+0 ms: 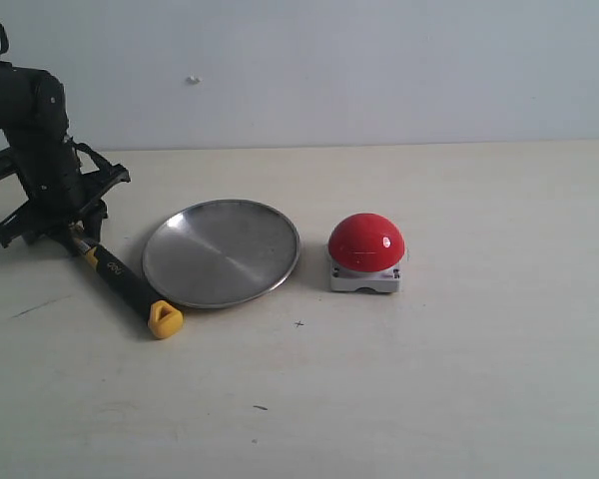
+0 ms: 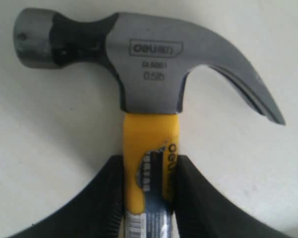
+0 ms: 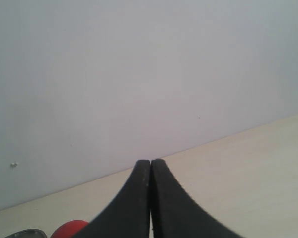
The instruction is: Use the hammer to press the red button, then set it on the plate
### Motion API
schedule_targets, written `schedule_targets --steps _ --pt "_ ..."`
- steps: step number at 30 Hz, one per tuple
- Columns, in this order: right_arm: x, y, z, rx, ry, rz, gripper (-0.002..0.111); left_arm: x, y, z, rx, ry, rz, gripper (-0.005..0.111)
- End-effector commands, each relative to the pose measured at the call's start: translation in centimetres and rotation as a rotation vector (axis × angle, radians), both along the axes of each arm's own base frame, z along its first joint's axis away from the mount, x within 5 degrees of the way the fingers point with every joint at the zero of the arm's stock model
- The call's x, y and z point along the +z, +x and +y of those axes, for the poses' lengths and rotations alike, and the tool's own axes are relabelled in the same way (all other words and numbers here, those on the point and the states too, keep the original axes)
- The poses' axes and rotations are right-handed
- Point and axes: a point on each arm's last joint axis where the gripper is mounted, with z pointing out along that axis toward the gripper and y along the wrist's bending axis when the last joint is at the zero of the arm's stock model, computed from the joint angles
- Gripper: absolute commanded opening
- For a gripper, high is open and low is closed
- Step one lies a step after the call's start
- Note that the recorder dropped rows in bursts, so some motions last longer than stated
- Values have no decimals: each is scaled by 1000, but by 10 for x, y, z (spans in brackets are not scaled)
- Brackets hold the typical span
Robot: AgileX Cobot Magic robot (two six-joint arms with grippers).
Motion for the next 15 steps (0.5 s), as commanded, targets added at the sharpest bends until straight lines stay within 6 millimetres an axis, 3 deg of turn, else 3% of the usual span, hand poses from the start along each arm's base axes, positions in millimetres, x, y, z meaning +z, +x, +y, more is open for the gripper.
schedule_targets --steps 1,15 --pt "-1 0 0 1 -11 0 0 -12 2 -2 -2 -15 -15 0" --pt "-1 0 0 1 -11 0 0 -11 4 -1 -12 -3 -31 0"
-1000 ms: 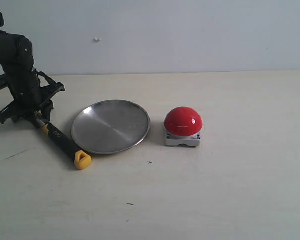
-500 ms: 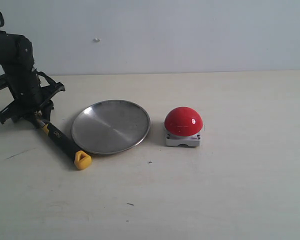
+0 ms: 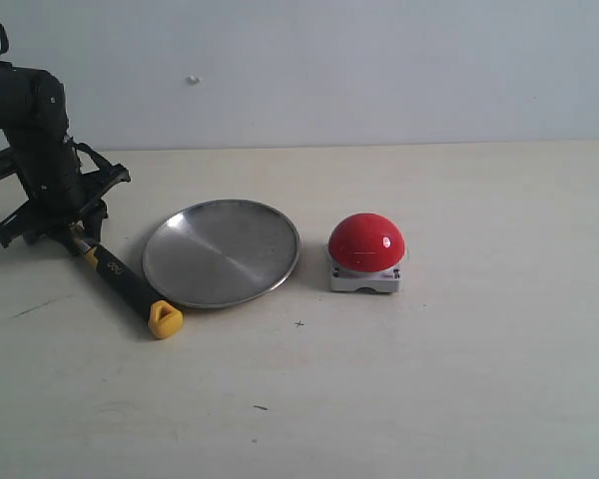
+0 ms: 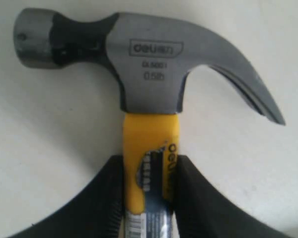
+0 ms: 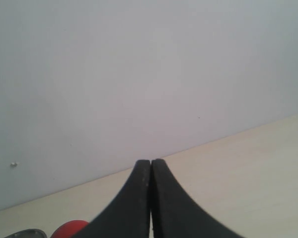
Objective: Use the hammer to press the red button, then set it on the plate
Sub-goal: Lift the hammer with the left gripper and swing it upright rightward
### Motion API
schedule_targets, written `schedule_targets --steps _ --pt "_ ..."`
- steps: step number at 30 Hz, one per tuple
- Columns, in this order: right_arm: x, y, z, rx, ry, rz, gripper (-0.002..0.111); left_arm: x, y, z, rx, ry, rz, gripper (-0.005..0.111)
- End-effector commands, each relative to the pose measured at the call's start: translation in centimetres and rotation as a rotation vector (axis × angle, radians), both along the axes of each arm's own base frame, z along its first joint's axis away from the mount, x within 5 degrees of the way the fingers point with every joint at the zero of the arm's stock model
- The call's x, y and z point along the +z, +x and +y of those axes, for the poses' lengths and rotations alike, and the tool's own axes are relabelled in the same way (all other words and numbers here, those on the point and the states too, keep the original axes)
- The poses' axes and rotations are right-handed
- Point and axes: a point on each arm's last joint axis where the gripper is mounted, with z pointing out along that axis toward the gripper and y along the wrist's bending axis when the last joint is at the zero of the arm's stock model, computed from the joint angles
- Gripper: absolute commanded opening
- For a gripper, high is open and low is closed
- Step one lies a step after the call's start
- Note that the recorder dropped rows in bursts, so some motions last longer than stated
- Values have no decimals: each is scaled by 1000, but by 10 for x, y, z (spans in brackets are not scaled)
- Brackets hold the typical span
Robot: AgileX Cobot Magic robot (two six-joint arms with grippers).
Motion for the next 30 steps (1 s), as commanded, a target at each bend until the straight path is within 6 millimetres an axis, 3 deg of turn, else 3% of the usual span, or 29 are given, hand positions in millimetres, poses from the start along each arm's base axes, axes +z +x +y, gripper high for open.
schedule_targets --steps 1,4,13,18,26,30 --pt "-1 0 0 1 -11 0 0 -11 4 1 -48 28 -35 0" --pt "-1 0 0 1 -11 0 0 -10 5 8 -207 133 -27 0" --pt "-1 0 0 1 -11 0 0 -10 2 13 -313 189 26 0" --pt "-1 0 0 1 -11 0 0 -8 1 21 -544 311 80 0" --pt "-1 0 0 1 -11 0 0 -8 0 25 -571 333 110 0" --pt "-1 0 0 1 -11 0 0 -9 0 24 -710 331 131 0"
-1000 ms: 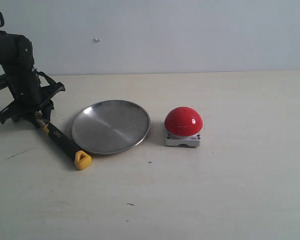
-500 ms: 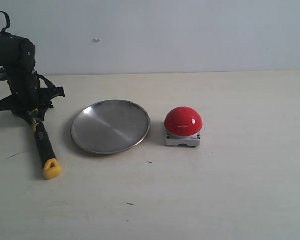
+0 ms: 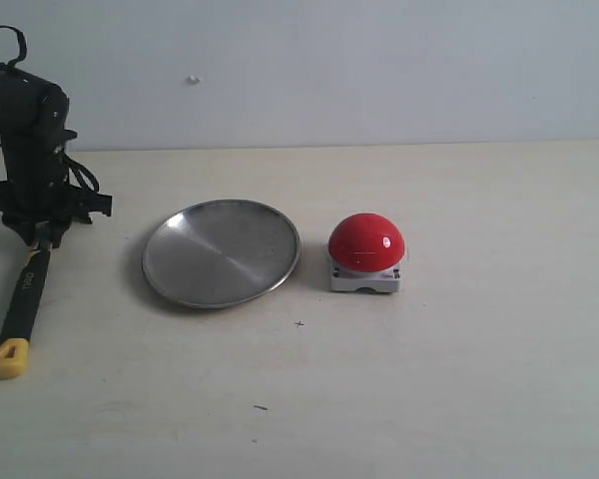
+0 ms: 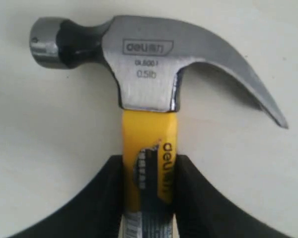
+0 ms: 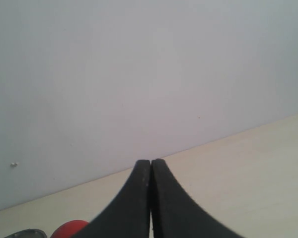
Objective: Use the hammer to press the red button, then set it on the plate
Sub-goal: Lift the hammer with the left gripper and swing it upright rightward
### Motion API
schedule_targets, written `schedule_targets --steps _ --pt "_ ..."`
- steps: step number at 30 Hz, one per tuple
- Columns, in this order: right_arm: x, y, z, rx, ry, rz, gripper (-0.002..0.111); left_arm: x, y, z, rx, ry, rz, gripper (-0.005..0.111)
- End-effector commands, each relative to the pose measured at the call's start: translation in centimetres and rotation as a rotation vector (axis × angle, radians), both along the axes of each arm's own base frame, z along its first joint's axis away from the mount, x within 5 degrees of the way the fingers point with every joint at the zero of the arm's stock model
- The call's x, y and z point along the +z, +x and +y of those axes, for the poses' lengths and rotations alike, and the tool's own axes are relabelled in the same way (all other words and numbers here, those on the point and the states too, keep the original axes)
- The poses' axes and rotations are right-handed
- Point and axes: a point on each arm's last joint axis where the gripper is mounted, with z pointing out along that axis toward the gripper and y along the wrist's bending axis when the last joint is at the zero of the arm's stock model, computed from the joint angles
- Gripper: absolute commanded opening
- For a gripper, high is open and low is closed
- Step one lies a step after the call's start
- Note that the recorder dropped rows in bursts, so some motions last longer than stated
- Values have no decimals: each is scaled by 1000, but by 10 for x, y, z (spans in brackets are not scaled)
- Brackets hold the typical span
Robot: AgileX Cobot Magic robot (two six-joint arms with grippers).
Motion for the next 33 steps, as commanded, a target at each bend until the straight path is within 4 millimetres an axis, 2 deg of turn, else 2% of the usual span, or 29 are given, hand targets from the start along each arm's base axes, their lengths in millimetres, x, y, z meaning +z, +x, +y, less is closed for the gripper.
schedule_targets --steps 1,10,17,24,33 --pt "-1 0 0 1 -11 0 0 -7 -3 2 -104 28 72 0" --pt "-1 0 0 1 -11 0 0 -8 0 6 -100 -2 40 0" --pt "-1 0 0 1 -11 0 0 -6 -7 16 -114 -32 132 0" --pt "-1 0 0 1 -11 0 0 15 -11 29 -101 -115 155 0" --pt "-1 0 0 1 -11 0 0 47 -14 24 -127 -173 111 0"
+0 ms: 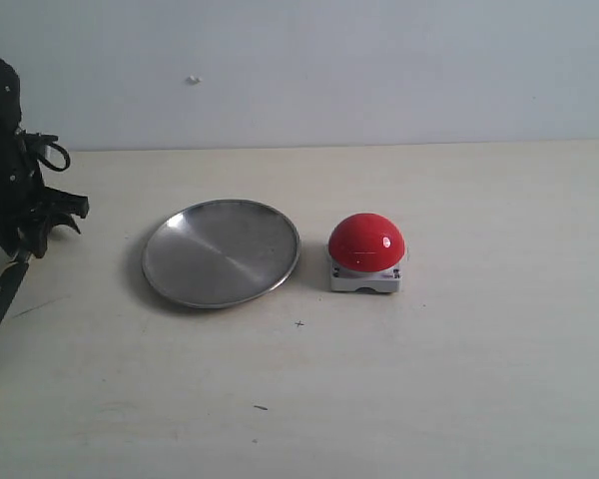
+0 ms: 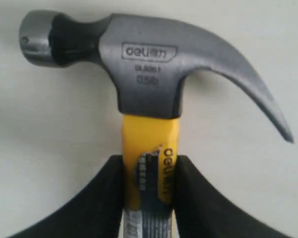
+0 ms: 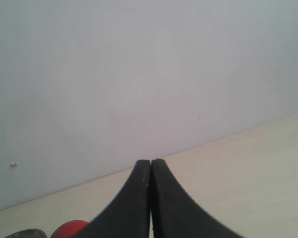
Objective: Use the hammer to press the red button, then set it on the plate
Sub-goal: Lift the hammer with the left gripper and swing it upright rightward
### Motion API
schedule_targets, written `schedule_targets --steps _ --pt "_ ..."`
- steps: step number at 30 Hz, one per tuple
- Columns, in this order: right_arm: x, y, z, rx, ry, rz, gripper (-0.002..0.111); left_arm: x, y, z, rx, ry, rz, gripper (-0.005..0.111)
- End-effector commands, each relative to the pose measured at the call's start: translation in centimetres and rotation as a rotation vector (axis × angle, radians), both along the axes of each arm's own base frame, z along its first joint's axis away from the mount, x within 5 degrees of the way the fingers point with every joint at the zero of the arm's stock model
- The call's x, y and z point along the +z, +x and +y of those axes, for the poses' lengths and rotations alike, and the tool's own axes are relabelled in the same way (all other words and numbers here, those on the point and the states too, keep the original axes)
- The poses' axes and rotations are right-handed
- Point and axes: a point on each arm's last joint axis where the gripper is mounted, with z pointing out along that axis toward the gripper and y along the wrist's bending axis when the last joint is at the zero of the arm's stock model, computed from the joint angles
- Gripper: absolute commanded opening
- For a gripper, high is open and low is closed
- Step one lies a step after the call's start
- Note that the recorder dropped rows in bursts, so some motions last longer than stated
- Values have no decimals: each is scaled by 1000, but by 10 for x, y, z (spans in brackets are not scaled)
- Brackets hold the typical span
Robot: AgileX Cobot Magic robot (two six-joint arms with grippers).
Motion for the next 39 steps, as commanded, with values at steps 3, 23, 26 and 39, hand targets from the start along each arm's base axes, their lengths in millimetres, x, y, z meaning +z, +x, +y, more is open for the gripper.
schedule_targets --steps 3,23,26,39 --pt "-1 0 0 1 -11 0 0 39 -6 -5 -10 -43 -35 0" --pt "-1 0 0 1 -11 0 0 109 -50 -152 -280 -370 -97 0" --pt "-1 0 0 1 -11 0 0 109 -61 -178 -334 -396 -83 0" --pt "-1 0 0 1 -11 0 0 118 -86 -245 -450 -612 -132 0"
